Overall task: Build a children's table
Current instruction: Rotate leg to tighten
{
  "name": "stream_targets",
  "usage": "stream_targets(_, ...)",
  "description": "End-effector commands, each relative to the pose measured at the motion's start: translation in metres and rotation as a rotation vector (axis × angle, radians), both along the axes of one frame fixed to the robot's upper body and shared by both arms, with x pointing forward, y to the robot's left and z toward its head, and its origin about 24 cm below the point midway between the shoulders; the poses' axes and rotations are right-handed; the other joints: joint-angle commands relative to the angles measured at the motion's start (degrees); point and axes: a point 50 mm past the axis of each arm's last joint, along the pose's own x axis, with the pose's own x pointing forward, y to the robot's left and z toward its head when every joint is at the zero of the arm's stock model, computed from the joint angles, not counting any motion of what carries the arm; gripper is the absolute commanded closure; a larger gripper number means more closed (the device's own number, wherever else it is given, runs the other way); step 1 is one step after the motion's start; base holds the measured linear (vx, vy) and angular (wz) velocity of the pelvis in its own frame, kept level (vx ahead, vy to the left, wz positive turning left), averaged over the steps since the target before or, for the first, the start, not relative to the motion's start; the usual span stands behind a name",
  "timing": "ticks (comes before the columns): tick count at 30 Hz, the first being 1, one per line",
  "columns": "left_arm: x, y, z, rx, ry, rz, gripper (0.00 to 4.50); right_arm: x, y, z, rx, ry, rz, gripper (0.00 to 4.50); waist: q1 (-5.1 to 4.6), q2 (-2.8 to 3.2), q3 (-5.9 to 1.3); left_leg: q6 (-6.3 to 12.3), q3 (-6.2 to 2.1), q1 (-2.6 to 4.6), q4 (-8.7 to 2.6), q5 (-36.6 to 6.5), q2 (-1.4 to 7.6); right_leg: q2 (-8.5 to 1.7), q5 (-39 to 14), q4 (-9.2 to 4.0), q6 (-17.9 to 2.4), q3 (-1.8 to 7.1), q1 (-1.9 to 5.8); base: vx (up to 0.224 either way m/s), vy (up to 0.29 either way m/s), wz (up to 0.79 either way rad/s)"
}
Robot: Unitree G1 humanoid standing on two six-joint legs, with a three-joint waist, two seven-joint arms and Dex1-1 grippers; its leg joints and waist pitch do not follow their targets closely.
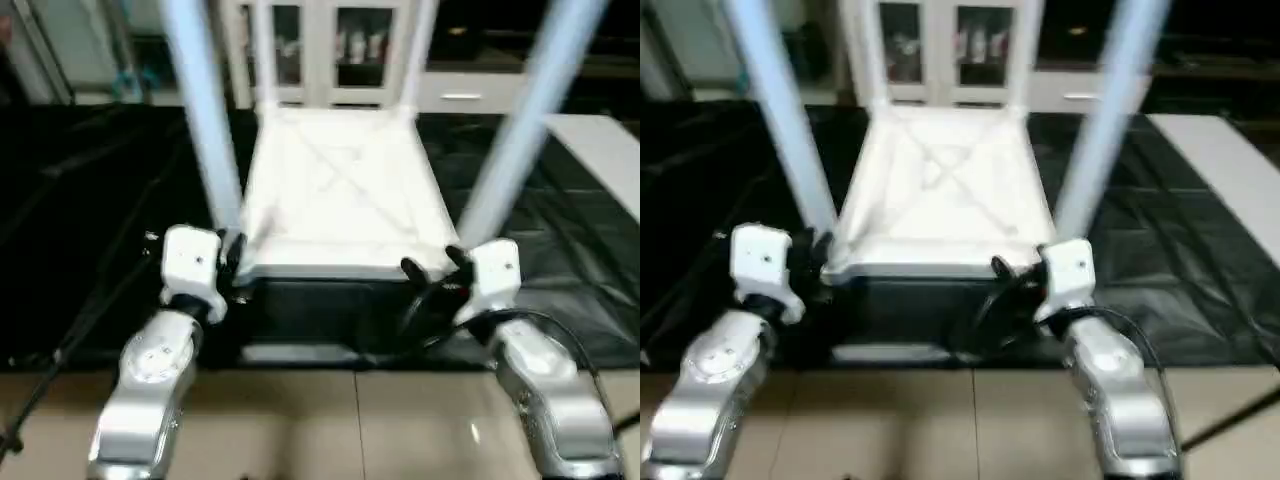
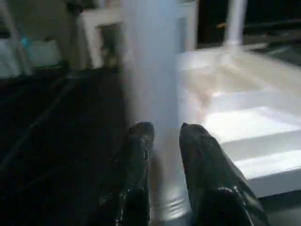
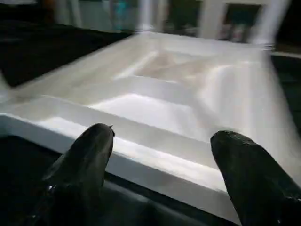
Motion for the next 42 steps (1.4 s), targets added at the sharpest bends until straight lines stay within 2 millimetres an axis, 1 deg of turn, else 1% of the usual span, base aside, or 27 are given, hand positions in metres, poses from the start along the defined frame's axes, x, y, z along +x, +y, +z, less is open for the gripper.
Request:
stream_targets(1, -0.003, 0.001, 0.005, -0.081, -0.027, 0.014, 3.00, -0.005, -0.007, 0.004, 0.021, -0.017, -0.003, 0.76, -0.68, 0.75, -4.33, 14.42, -4.04, 5.67, -2.07, 46.53, 6.39, -5.03, 21.20, -1.93, -6.03, 2.52, -1.59, 0.071, 0.074, -0.01)
stream_targets(2, -0.004, 0.002, 0.007, -0.098, -0.040, 0.006, 2.95, -0.007, -0.008, 0.004, 0.039, -0.016, -0.004, 0.76, 0.09, 0.05, -3.89, 12.27, -1.99, 4.08, -2.24, 42.73, 3.91, -5.13, 24.28, -3.16, -6.47, 2.48, -0.35, 0.032, 0.072, -0.04)
stream_targets(3, -0.005, 0.002, 0.008, -0.104, -0.047, 0.000, 2.89, -0.007, -0.009, 0.005, 0.051, -0.015, -0.005, 0.60, 0.32, -0.44, -3.48, 10.90, -0.80, 2.69, -2.72, 37.38, 2.80, -5.28, 25.85, -3.44, -7.11, 2.44, 0.66, 0.032, 0.072, -0.04)
stream_targets(4, -0.005, 0.002, 0.008, -0.104, -0.047, 0.000, 2.82, -0.007, -0.009, 0.005, 0.051, -0.015, -0.005, 0.50, 1.01, -0.86, -3.19, 8.05, 0.51, 1.32, -3.69, 24.19, 2.06, -5.37, 26.18, -3.74, -7.52, 2.29, 1.80, 0.000, 0.000, 0.00)
stream_targets(5, -0.006, 0.000, 0.007, -0.101, -0.037, -0.018, 2.73, -0.007, -0.009, 0.005, 0.068, -0.014, -0.005, 0.43, 0.96, -0.89, -2.63, 5.77, 0.76, 1.37, -4.86, 10.09, 2.70, -5.62, 19.66, -4.52, -8.80, 2.14, 1.83, -0.057, 0.026, -0.01)
stream_targets(6, -0.006, 0.000, 0.007, -0.101, -0.037, -0.018, 2.58, -0.007, -0.009, 0.005, 0.068, -0.014, -0.005, 0.30, 0.66, -0.55, -2.15, 3.62, 0.73, 1.77, -6.00, -0.69, 3.34, -5.50, 12.21, -5.08, -10.19, 2.02, 1.72, -0.057, 0.026, -0.01)
stream_targets(7, -0.004, 0.000, 0.008, -0.114, -0.039, -0.027, 2.58, -0.006, -0.008, 0.006, 0.076, -0.019, -0.001, 0.30, 0.36, -0.71, -1.88, 2.64, 0.73, 1.94, -6.67, -5.18, 3.60, -5.36, 8.59, -5.41, -10.55, 1.92, 1.73, -0.086, 0.026, -0.02)
stream_targets(8, -0.004, -0.001, 0.009, -0.120, -0.041, -0.031, 2.53, -0.005, -0.008, 0.007, 0.077, -0.021, 0.000, 0.17, -0.01, -0.49, -1.54, 0.51, 0.83, 2.11, -7.56, -12.34, 3.85, -5.33, 2.22, -5.92, -10.54, 1.88, 1.69, -0.088, 0.020, -0.05)
stream_targets(9, -0.001, -0.002, 0.012, -0.130, -0.051, -0.045, 2.40, -0.003, -0.008, 0.009, 0.083, -0.032, -0.002, 0.01, -0.27, -0.86, -1.27, -0.52, 0.98, 2.13, -7.83, -15.37, 3.84, -5.29, -0.91, -6.30, -10.21, 2.02, 1.44, -0.088, 0.020, -0.05)
stream_targets(11, 0.003, -0.006, 0.015, -0.133, -0.048, -0.088, 2.30, 0.000, -0.008, 0.013, 0.092, -0.050, -0.009, 0.00, -0.35, -0.88, -0.61, -4.40, 1.21, 3.02, -8.22, -24.75, 3.65, -5.67, -13.49, -7.54, -8.22, 2.52, 0.20, -0.097, 0.007, -0.01)
stream_targets(13, 0.006, -0.008, 0.016, -0.139, -0.038, -0.122, 2.12, 0.001, -0.009, 0.014, 0.103, -0.054, -0.012, 0.00, -0.47, -1.34, -0.21, -5.91, 1.11, 3.21, -8.33, -28.18, 3.46, -6.04, -20.75, -8.42, -5.96, 2.67, -0.17, -0.101, 0.003, -0.02)
stream_targets(14, 0.009, -0.009, 0.016, -0.132, -0.033, -0.125, 2.06, 0.001, -0.009, 0.014, 0.106, -0.053, -0.010, 0.00, -0.45, -1.62, -0.43, -5.97, 1.11, 3.21, -8.31, -27.20, 3.48, -6.12, -20.61, -8.60, -5.15, 2.78, -0.27, -0.065, 0.003, -0.04)
stream_targets(16, 0.010, -0.009, 0.017, -0.127, -0.030, -0.125, 1.86, 0.001, -0.010, 0.014, 0.107, -0.053, -0.008, 0.00, -0.31, -1.37, -0.54, -5.78, 1.14, 3.07, -8.42, -25.38, 3.54, -6.00, -18.01, -8.41, -5.10, 2.81, -0.25, -0.033, 0.001, -0.02)
stream_targets(17, 0.019, -0.006, 0.019, -0.119, -0.029, -0.099, 1.79, 0.002, -0.008, 0.015, 0.115, -0.053, 0.003, 0.00, -0.50, -1.64, -0.67, -5.31, 1.18, 2.57, -8.67, -22.96, 3.63, -5.73, -14.09, -8.00, -5.35, 2.62, 0.07, 0.000, 0.000, 0.00)
stream_targets(18, 0.022, -0.005, 0.020, -0.114, -0.030, -0.091, 1.75, 0.002, -0.008, 0.015, 0.117, -0.053, 0.006, 0.00, -0.41, -1.47, -0.87, -5.16, 1.33, 2.86, -8.55, -22.34, 3.56, -5.63, -13.24, -8.03, -5.48, 2.57, -0.21, 0.000, 0.000, 0.00)
stream_targets(19, 0.025, -0.004, 0.020, -0.116, -0.025, -0.078, 1.71, 0.002, -0.007, 0.015, 0.119, -0.053, 0.010, 0.00, -0.49, -1.62, -0.94, -5.04, 1.40, 2.72, -8.46, -21.50, 3.55, -5.72, -12.27, -7.97, -5.69, 2.60, -0.13, 0.000, 0.000, 0.00)
stream_targets(20, 0.029, -0.003, 0.020, -0.112, -0.013, -0.078, 1.64, 0.002, -0.006, 0.015, 0.121, -0.052, 0.014, 0.00, -0.51, -1.74, -1.11, -4.63, 1.45, 2.11, -8.53, -18.87, 3.58, -5.70, -9.70, -7.69, -5.92, 2.49, 0.32, 0.000, 0.000, 0.00)
stream_targets(21, 0.031, -0.003, 0.019, -0.112, -0.004, -0.083, 1.53, 0.002, -0.005, 0.015, 0.124, -0.050, 0.017, 0.00, -0.45, -1.89, -1.42, -3.95, 1.71, 2.00, -8.33, -15.92, 3.56, -5.60, -6.00, -7.31, -6.20, 2.37, 0.39, 0.000, 0.000, 0.00)
stream_targets(22, 0.031, -0.003, 0.019, -0.112, -0.004, -0.083, 1.43, 0.002, -0.005, 0.015, 0.124, -0.050, 0.017, 0.00, -0.45, -1.89, -1.42, -3.95, 1.71, 2.00, -8.33, -15.92, 3.56, -5.60, -6.00, -7.31, -6.20, 2.37, 0.39, 0.000, 0.000, 0.00)
stream_targets(23, 0.034, -0.003, 0.020, -0.110, -0.003, -0.078, 1.36, 0.002, -0.005, 0.015, 0.125, -0.050, 0.021, 0.00, -0.32, -1.74, -1.84, -2.50, 1.87, 1.56, -8.18, -10.47, 3.61, -5.70, 0.63, -6.72, -6.83, 2.01, 0.88, 0.000, 0.000, 0.00)
stream_targets(25, 0.041, -0.001, 0.022, -0.128, -0.001, -0.045, 1.22, 0.003, -0.003, 0.015, 0.126, -0.047, 0.030, 0.00, -0.18, -1.58, -2.06, -1.67, 2.23, 1.91, -7.77, -8.80, 3.52, -5.49, 5.41, -6.44, -7.68, 2.04, 0.45, 0.000, 0.000, 0.00)
stream_targets(27, 0.046, -0.001, 0.025, -0.126, -0.007, -0.047, 1.09, 0.003, -0.002, 0.015, 0.126, -0.046, 0.031, 0.00, -0.03, -1.63, -2.12, -0.51, 2.41, 1.92, -7.61, -7.38, 3.58, -5.67, 8.36, -6.30, -8.89, 2.04, 0.61, 0.000, 0.000, 0.00)
stream_targets(31, 0.057, -0.008, 0.034, -0.158, -0.031, -0.079, 0.78, 0.002, 0.001, 0.014, 0.124, -0.025, 0.053, 0.00, 0.16, -1.64, -2.18, 0.80, 2.62, 1.99, -7.36, -5.27, 3.69, -5.74, 10.77, -6.10, -10.23, 1.97, 0.69, 0.000, 0.000, 0.00)
stream_targets(34, 0.063, -0.011, 0.039, -0.143, -0.052, -0.082, 0.52, -0.002, 0.007, 0.012, 0.112, -0.007, 0.115, 0.00, 0.28, -1.34, -2.00, 0.64, 2.66, 2.11, -7.55, -7.33, 3.78, -5.78, 8.08, -6.30, -10.48, 1.98, 0.64, 0.000, 0.000, 0.00)
stream_targets(37, 0.067, -0.010, 0.043, -0.127, -0.073, -0.062, 0.33, -0.006, 0.012, 0.011, 0.096, -0.010, 0.170, 0.00, 0.26, -1.43, -1.92, 0.14, 2.66, 2.10, -7.66, -8.91, 3.91, -5.87, 6.77, -6.52, -10.29, 2.09, 0.67, 0.000, 0.000, 0.00)
stream_targets(39, 0.068, -0.010, 0.044, -0.140, -0.076, -0.063, 0.33, -0.007, 0.015, 0.011, 0.099, -0.010, 0.184, 0.00, 0.20, -1.48, -1.91, -0.18, 2.61, 2.03, -7.75, -9.53, 3.98, -5.96, 6.14, -6.48, -10.29, 2.10, 0.68, 0.000, 0.000, 0.00)
stream_targets(42, 0.069, -0.007, 0.043, -0.172, -0.052, -0.026, 0.72, -0.008, 0.017, 0.012, 0.101, -0.017, 0.192, 0.00, 0.23, -1.64, -1.82, -0.44, 2.69, 2.09, -7.80, -10.17, 4.00, -5.95, 5.01, -6.55, -10.61, 2.11, 0.54, 0.000, 0.000, 0.00)
